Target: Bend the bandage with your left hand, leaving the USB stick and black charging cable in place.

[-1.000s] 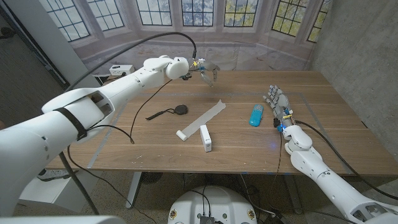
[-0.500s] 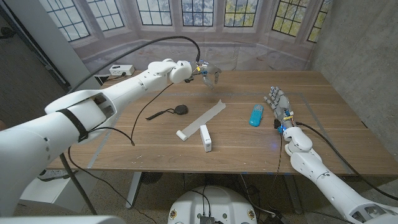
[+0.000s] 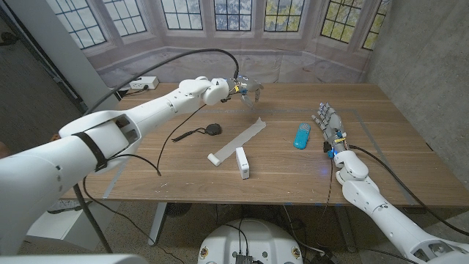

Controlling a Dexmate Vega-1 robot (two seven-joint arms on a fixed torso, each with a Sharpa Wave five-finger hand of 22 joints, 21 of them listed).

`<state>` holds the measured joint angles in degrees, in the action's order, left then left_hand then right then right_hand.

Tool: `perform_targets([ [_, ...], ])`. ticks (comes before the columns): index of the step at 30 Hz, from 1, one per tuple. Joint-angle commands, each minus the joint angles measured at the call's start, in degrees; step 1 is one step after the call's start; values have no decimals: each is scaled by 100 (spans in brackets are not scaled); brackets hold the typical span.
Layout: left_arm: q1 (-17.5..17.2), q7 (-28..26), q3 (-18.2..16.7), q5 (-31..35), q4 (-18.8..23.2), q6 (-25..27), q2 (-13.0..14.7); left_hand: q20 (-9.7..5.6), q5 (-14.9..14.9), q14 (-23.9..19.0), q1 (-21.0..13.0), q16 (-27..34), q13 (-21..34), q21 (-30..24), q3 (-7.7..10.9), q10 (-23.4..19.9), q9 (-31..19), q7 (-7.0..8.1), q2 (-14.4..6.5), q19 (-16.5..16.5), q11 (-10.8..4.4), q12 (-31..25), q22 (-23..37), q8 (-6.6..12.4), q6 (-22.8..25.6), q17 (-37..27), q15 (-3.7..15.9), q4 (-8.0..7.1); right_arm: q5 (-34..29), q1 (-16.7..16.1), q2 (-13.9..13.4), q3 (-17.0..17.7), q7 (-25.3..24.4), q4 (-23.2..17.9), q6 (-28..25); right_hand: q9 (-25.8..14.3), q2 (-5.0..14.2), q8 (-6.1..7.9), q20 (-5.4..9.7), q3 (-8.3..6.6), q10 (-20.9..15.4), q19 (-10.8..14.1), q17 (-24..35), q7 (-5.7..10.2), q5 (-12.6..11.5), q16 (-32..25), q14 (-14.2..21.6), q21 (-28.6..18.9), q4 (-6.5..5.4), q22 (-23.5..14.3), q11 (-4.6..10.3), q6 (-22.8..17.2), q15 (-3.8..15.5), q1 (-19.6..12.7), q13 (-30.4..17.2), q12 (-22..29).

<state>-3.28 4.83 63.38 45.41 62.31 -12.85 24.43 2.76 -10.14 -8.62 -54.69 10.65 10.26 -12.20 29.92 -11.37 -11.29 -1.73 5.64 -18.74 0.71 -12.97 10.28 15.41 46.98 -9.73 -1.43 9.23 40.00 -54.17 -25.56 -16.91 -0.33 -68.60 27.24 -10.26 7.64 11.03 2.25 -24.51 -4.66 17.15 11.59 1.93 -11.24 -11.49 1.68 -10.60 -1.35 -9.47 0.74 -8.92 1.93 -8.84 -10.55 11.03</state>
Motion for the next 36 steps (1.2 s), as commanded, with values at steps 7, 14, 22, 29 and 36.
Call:
perform_targets([
  [7, 79, -160, 211, -65, -458, -23, -292, -44, 22, -52, -46, 31, 24, 15, -45, -60, -18, 21, 6, 7, -1, -1, 12, -18, 70, -17, -24, -17, -21, 87, -115, 29, 63, -51, -48, -26, 20, 16, 277, -25, -10, 51, 18, 2, 11, -50, 32, -28, 20, -9, -29, -61, 68, -6, -31, 18],
  [14, 104, -180, 273, -107, -551, -42, -327, -51, 18, -56, -50, 24, 25, 18, -69, -74, -24, 37, -7, 11, 15, 6, 14, -29, 84, -18, -28, -26, -105, 125, -201, 25, 12, -197, -98, -26, 24, 14, 276, -25, -1, 51, 20, -2, 12, -51, 33, -27, 24, -9, -24, -62, 69, -8, -31, 14],
  [22, 128, -115, 333, -119, -581, 3, -344, -48, 13, -49, -54, 13, 25, 25, -97, -72, -30, 31, -26, 25, -9, 21, 16, -42, 98, -19, -30, -37, -136, 195, -199, -7, 0, -207, -155, -27, 28, 12, 273, -24, -9, 50, 23, 1, 13, -53, 35, -25, 26, -9, -33, -67, 62, -5, -31, 17],
  [29, 108, -151, 368, -96, -551, 60, -335, -58, 6, -45, -53, 4, 25, 33, -127, -77, -36, 24, -48, 44, 0, 34, 18, -52, 126, -19, -29, -50, -181, 308, -187, -45, 43, -160, -152, -27, 41, 16, 282, -28, -18, 51, 23, -12, 13, -55, 37, -24, 36, -9, -46, -85, 65, -16, -32, 20],
  [36, 20, -174, 358, -50, -383, 239, -275, -60, -1, -60, -46, 5, 25, 32, -156, -94, -41, 28, -72, 45, -43, 40, 19, -71, 128, -20, -17, -64, -207, 417, -175, -82, 101, -99, -162, -28, 50, 20, 283, -31, -30, 53, 23, -27, 13, -58, 43, -24, 48, -9, -53, -102, 54, -27, -32, 23],
])
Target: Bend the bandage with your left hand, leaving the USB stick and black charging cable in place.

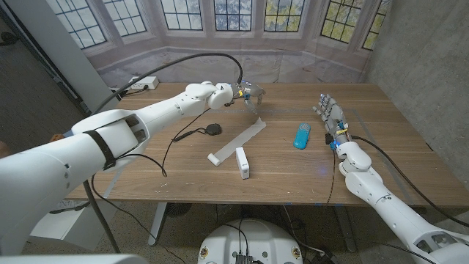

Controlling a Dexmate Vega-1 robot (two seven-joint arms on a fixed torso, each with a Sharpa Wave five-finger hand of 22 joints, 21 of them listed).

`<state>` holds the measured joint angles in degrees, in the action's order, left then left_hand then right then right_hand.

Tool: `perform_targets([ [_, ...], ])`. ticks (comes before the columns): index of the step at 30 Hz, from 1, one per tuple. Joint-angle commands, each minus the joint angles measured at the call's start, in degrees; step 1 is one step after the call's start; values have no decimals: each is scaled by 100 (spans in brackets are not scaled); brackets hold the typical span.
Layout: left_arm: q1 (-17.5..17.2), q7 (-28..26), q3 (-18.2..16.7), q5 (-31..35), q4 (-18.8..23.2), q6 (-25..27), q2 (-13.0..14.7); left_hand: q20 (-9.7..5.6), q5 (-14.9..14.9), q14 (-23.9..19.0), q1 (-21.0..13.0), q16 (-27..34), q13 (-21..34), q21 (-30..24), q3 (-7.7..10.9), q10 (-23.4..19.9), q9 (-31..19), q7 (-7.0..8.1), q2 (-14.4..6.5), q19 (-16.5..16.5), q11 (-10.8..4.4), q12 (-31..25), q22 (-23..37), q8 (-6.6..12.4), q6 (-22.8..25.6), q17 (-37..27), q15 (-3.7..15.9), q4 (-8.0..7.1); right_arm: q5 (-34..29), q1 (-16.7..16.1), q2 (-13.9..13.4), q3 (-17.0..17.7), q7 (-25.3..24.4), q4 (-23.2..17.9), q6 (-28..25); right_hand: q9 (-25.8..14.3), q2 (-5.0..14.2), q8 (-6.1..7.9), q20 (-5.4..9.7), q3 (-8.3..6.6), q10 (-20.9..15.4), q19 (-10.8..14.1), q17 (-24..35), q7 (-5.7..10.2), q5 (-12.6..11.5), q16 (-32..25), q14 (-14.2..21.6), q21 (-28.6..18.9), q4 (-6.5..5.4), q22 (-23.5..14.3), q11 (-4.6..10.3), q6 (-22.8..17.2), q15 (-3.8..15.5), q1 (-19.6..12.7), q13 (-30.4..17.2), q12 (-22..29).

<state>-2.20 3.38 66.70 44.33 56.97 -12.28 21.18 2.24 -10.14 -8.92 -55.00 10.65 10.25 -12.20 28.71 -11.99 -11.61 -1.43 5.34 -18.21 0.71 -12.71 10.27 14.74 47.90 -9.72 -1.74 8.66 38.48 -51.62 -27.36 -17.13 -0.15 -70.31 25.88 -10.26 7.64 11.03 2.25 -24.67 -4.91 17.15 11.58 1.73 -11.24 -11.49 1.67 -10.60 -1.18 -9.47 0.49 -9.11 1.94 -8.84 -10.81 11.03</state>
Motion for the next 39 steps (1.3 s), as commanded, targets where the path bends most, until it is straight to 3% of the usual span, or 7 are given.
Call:
perform_targets([
  [1, -92, -18, 30, 59, 154, 188, 51, -5, -1, -34, -15, 6, 25, 32, -38, -34, -9, 2, -43, -8, -47, 14, 21, -4, 40, -21, 12, -7, -56, 174, 3, -66, 92, 76, -36, -28, 51, 19, 281, -14, -1, 55, 24, -6, 13, -58, 43, -25, 32, -10, -27, -82, 53, -27, -7, 22],
  [20, -174, 5, 81, -5, 45, 230, -36, -27, -20, -80, 15, 9, 24, 26, -115, -114, -18, -5, -109, -19, -55, 16, 25, -1, 180, -22, 43, -40, -35, 239, 33, -102, 174, 175, -43, -31, 70, 21, 275, -14, -23, 58, 29, -15, 18, -67, 52, -23, 62, -10, -37, -111, 50, -52, -8, 27],
  [39, -62, -317, 251, -75, -594, 38, -292, -43, -43, -137, 4, 15, 23, 20, -164, -175, -25, 19, -178, -31, -86, 22, 28, -27, 232, -22, 104, -44, -7, 238, 5, -112, 217, 187, -110, -32, 74, 17, 273, -3, -34, 61, 37, -23, 24, -72, 49, -23, 77, -10, -33, -120, 46, -59, -10, 28],
])
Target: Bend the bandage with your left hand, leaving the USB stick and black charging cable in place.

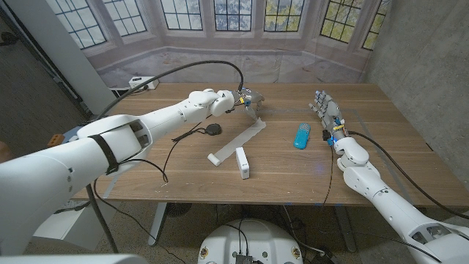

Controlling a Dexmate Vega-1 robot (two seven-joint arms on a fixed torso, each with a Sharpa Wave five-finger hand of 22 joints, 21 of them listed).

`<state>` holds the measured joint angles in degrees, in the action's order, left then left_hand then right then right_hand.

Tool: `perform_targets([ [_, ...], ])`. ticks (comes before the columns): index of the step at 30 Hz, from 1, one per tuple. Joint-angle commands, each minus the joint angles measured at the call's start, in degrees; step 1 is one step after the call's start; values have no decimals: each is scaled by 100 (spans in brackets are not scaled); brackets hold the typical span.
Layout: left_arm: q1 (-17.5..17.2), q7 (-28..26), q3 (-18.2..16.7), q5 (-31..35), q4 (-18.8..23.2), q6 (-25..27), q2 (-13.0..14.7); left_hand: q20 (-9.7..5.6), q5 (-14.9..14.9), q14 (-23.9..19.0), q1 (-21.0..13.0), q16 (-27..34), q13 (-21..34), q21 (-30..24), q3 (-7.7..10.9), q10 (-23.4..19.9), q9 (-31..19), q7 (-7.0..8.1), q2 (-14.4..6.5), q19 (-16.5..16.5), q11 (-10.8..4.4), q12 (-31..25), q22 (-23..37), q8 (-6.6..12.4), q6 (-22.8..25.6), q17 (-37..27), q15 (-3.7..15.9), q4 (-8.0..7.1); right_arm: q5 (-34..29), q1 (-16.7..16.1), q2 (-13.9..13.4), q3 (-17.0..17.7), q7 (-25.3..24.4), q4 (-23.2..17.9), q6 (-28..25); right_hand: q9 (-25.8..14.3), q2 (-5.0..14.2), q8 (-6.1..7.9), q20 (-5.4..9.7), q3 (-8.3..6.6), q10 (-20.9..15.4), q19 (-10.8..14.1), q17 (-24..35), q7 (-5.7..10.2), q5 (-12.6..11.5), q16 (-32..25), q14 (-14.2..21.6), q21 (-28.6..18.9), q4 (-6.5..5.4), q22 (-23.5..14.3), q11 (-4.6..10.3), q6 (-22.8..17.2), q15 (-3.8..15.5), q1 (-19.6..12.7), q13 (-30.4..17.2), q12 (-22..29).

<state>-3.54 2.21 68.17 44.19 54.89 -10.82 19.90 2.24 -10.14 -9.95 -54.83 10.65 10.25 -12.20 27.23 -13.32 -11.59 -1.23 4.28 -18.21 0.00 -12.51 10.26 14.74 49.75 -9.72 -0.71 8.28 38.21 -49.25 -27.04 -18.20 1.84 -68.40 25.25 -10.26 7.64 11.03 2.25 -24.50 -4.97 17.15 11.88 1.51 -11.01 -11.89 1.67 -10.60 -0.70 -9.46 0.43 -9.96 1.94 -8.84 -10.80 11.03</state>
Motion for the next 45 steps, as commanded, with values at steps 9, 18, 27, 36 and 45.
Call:
perform_targets([
  [9, 160, -359, 228, -115, -720, -180, -348, -55, -50, -40, -19, 11, 24, 18, -36, -44, -30, 7, -94, -33, -10, 13, 30, -32, 78, -22, 0, -5, 31, -8, -53, 4, 37, -19, -61, -33, 77, 21, 275, -20, -42, 66, 7, -11, 2, -34, 51, -24, 43, -11, -38, -55, 43, -71, -12, 32],
  [18, 223, -421, 352, -205, -979, -225, -510, -59, -57, -66, -42, 9, 24, 13, -68, -99, -35, 46, -121, -46, -38, 11, 31, -13, 199, -21, 25, 8, 54, -39, -74, 28, 44, -31, -59, -34, 81, 15, 273, -12, -30, 64, 14, -7, 5, -38, 49, -22, 41, -11, -33, -51, 44, -65, -13, 26],
  [27, 260, -446, 448, -277, -1113, -250, -602, -61, -58, -98, -52, 8, 24, 9, -117, -167, -41, 58, -144, -60, -52, 10, 32, 13, 355, -21, 40, 13, 61, -63, -90, 36, 49, -47, -60, -34, 79, 9, 270, -10, -23, 63, 16, -7, 6, -37, 47, -21, 42, -11, -39, -41, 42, -62, -13, 22],
  [36, 275, -444, 511, -311, -1142, -216, -607, -64, -58, -99, -60, 1, 24, 7, -143, -177, -43, 78, -157, -64, -42, 20, 33, 8, 397, -20, 45, 18, 68, -53, -65, 27, 64, -8, -51, -35, 82, 12, 275, -10, -30, 63, 18, -7, 6, -37, 45, -21, 43, -11, -41, -55, 45, -62, -14, 24],
  [45, 253, -508, 539, -299, -1097, -155, -567, -69, -62, -126, -84, 3, 23, -1, -179, -244, -48, 95, -191, -86, -65, 17, 34, 65, 623, -20, 71, 24, 60, -6, -42, 2, 106, 45, -44, -36, 86, 14, 272, -12, -52, 63, 18, -11, 6, -41, 55, -20, 56, -11, -48, -67, 46, -74, -14, 31],
])
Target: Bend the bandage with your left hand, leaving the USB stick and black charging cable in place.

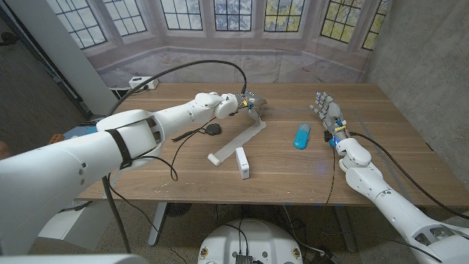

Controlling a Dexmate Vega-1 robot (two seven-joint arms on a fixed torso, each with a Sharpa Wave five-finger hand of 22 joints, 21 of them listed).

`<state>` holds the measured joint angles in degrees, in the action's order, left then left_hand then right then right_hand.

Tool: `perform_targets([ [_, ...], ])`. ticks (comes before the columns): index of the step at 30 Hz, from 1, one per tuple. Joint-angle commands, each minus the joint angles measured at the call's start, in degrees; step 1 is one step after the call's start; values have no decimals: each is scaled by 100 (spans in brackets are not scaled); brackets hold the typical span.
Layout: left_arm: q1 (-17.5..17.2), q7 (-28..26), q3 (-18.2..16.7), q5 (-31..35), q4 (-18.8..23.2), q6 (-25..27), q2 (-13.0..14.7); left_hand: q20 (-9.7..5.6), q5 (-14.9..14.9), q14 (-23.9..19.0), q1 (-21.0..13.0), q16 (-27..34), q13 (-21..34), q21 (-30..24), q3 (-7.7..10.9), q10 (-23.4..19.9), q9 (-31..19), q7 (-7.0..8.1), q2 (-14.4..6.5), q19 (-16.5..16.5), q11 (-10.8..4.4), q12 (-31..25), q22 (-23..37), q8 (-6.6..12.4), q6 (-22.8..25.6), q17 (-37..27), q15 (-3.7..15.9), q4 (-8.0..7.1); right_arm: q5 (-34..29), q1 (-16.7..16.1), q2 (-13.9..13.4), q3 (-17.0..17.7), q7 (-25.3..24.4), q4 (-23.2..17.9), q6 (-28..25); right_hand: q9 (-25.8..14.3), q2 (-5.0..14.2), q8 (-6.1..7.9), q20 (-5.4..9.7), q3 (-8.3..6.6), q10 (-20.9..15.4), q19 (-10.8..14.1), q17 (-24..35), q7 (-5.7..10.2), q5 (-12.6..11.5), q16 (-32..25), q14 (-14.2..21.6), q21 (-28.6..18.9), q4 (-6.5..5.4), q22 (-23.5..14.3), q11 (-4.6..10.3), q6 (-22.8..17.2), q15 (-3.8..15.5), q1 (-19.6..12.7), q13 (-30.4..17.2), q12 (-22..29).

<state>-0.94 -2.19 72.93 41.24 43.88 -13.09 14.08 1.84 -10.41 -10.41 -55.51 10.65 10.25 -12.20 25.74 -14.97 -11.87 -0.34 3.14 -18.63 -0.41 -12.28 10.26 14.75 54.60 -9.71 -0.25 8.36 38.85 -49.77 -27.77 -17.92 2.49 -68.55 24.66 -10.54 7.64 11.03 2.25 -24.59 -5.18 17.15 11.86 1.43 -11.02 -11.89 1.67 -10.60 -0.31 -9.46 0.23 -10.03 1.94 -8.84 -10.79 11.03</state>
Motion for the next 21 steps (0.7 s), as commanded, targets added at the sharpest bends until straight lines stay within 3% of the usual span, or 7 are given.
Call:
perform_targets([
  [1, -13, -73, 66, 2, 19, 89, 22, -29, -36, -88, -20, 5, 23, -2, -32, -86, -22, 18, -80, -48, -36, -7, 35, 67, 150, -21, 37, 18, -6, 47, 28, -27, 42, 61, 13, -7, 87, 14, 271, -2, -31, 63, 19, -7, 6, -41, 56, -20, 18, -11, -25, -60, 45, -75, -15, 31],
  [21, -18, -216, 130, 22, -92, 153, -95, -44, -50, -265, -135, 30, 22, -33, -82, -288, -42, 55, -155, -141, -115, -25, 40, 115, 425, -18, 113, 55, 50, 20, 41, -6, 122, 128, 71, -8, 89, 14, 268, 1, -40, 65, 23, -19, 8, -45, 61, -21, 28, -11, -43, -74, 38, -80, -16, 32],
])
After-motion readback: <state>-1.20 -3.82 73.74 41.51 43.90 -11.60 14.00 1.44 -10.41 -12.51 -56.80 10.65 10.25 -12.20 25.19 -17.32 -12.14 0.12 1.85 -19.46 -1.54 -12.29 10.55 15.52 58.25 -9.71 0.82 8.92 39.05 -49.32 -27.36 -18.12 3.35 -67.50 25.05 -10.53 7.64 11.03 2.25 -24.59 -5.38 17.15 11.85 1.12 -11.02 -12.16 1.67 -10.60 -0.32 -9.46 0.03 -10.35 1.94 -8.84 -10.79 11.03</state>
